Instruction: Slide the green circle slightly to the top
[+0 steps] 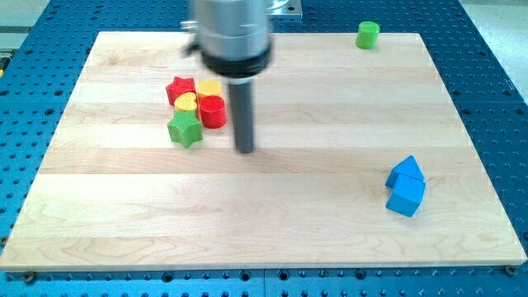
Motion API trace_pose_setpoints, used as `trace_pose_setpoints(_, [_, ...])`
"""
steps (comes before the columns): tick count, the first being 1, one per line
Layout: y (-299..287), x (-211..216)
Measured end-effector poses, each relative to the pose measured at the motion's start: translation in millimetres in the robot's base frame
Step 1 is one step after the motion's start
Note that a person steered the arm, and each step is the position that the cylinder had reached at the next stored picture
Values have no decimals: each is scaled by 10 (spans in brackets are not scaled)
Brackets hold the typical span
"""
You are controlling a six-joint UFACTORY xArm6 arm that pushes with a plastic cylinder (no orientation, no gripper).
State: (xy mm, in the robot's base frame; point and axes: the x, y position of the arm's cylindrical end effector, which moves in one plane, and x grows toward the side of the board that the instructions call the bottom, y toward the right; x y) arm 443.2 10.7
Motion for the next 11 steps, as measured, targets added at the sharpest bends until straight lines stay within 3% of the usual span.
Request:
trace_pose_setpoints(1, [1087,-729])
trace_pose_setpoints(2, [1814,-1505])
trace_pose_setpoints(5, [2065,-2509])
trace_pose_setpoints(9, [2053,-2473])
trace_pose_setpoints(10, [2047,-1930])
trace_pose_setpoints(11, [2331,-723])
